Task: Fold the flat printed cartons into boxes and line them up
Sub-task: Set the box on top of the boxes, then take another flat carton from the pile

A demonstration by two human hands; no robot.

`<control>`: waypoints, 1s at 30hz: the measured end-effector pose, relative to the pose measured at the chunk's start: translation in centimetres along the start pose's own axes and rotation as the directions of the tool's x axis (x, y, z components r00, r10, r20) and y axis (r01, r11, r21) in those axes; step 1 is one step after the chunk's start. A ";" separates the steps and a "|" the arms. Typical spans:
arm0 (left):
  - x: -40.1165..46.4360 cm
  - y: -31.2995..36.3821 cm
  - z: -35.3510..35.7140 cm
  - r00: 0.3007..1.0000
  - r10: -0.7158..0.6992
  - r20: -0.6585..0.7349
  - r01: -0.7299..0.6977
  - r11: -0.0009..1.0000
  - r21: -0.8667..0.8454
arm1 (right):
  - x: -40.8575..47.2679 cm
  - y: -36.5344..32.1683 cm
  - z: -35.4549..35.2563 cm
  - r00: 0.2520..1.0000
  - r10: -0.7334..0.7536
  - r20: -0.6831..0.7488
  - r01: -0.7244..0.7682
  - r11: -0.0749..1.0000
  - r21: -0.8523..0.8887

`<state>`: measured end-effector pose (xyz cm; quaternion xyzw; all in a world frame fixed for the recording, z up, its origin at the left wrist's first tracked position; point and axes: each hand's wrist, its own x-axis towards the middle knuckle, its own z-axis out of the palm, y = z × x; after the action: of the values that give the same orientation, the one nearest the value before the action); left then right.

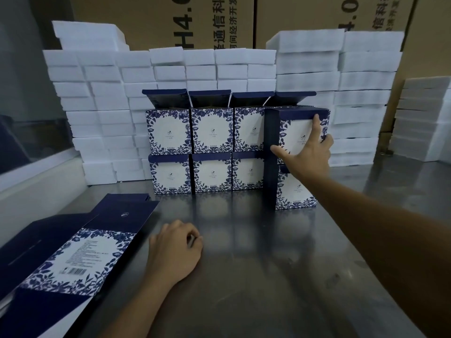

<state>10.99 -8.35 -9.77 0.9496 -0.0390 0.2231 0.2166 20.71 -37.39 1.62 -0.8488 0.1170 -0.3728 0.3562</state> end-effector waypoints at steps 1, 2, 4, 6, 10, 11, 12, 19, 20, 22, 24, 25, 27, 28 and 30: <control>0.0 0.0 0.0 1.000 0.000 -0.002 0.000 1.000 0.003 | -0.2 0.1 -0.1 1.000 0.001 0.012 -0.001 1.000 -0.005; 0.0 0.1 0.0 1.000 0.000 -0.003 0.000 1.000 0.008 | -0.5 0.2 -0.2 1.000 0.002 0.021 -0.002 1.000 -0.009; -0.1 0.2 -0.1 1.000 -0.009 -0.001 0.009 1.000 0.017 | -1.5 0.2 -0.6 1.000 -0.025 -0.001 0.025 0.999 -0.035; -0.1 0.3 -0.3 1.000 -0.018 0.004 0.018 1.000 0.015 | -2.7 0.0 -1.0 0.993 -0.091 -0.072 0.087 0.995 -0.056; -0.6 0.7 -1.1 1.000 0.006 -0.012 -0.006 1.000 0.008 | -6.1 -0.9 -1.6 0.975 -0.150 -0.163 0.165 0.983 0.079; -0.8 0.9 -1.3 1.000 0.012 -0.028 -0.011 1.000 0.015 | -7.2 -1.0 -1.5 0.978 -0.154 -0.141 0.170 0.979 0.115; -1.0 1.0 -1.7 0.999 0.011 -0.044 -0.010 0.999 0.035 | -8.3 -1.0 -1.3 0.984 -0.152 -0.095 0.164 0.975 0.147; -1.6 -1.5 -5.6 0.936 -0.318 -0.154 0.353 0.845 0.402 | -14.7 1.1 1.5 0.952 0.062 0.299 -0.176 0.911 0.372; -1.7 -2.1 -6.1 0.898 -0.421 -0.131 0.434 0.795 0.423 | -15.1 1.4 1.7 0.945 0.104 0.311 -0.226 0.895 0.385; -2.0 -3.0 -6.7 0.821 -0.564 -0.086 0.543 0.726 0.423 | -15.4 1.9 1.8 0.939 0.151 0.309 -0.272 0.877 0.396; -2.1 -3.8 -6.9 0.791 -0.610 -0.049 0.577 0.715 0.394 | -15.2 2.2 1.5 0.940 0.163 0.300 -0.276 0.880 0.386; -2.1 -4.1 -6.9 0.793 -0.607 -0.043 0.575 0.724 0.380 | -15.1 2.2 1.4 0.941 0.167 0.293 -0.277 0.879 0.389; -1.8 -4.5 -7.0 0.799 -0.600 -0.047 0.574 0.737 0.357 | -15.0 2.4 1.2 0.944 0.176 0.280 -0.284 0.866 0.411; -1.7 -4.5 -7.2 0.799 -0.600 -0.048 0.578 0.743 0.338 | -15.0 2.5 1.1 0.943 0.180 0.279 -0.290 0.856 0.427; -1.5 -4.4 -7.5 0.807 -0.587 -0.068 0.581 0.768 0.269 | -15.1 2.7 1.0 0.938 0.182 0.296 -0.309 0.827 0.470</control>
<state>7.33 -1.18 -6.13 0.9374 0.2872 0.1387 0.1401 11.17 -31.76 -8.99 -0.7401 0.0797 -0.2367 0.6245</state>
